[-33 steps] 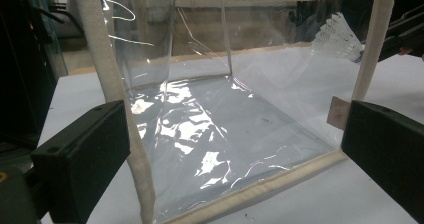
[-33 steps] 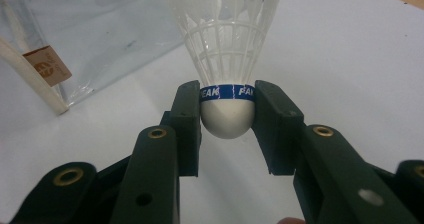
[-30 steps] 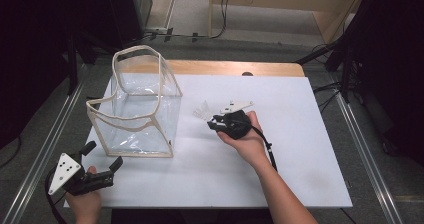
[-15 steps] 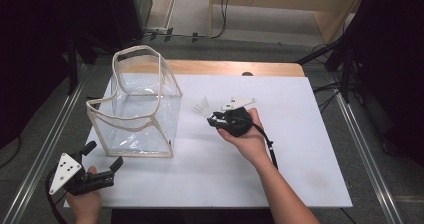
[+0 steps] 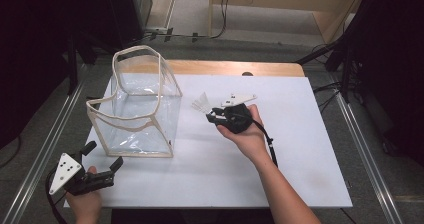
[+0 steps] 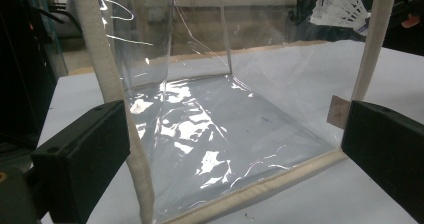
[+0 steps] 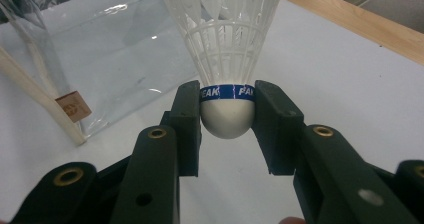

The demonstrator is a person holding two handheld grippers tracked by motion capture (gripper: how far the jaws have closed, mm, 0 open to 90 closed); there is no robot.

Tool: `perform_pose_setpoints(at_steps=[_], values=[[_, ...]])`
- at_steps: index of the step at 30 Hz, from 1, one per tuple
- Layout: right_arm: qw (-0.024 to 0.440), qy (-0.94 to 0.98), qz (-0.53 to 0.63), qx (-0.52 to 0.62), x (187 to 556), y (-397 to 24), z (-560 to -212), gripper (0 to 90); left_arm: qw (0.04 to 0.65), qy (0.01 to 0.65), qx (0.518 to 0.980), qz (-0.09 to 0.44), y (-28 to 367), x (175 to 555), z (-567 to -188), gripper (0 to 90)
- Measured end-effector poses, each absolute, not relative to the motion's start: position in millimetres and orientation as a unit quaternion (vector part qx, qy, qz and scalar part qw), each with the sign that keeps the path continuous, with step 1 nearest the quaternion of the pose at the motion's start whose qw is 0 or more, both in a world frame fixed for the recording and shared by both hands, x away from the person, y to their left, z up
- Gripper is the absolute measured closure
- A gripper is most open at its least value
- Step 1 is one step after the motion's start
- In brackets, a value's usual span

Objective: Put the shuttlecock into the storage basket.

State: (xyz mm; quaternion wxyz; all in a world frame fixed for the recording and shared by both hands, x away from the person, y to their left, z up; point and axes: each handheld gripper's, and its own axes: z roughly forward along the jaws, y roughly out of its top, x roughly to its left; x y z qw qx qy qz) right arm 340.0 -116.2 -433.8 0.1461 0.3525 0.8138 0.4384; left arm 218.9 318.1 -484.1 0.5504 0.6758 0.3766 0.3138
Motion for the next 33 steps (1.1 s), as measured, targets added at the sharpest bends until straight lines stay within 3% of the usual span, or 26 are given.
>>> perform_pose_setpoints(at_steps=[33], values=[[0.154,0.804,0.464,0.338,341.6,-107.0,-404.2,62.8,0.552,0.377,0.675,0.313,318.5,218.9,-484.0,0.0]])
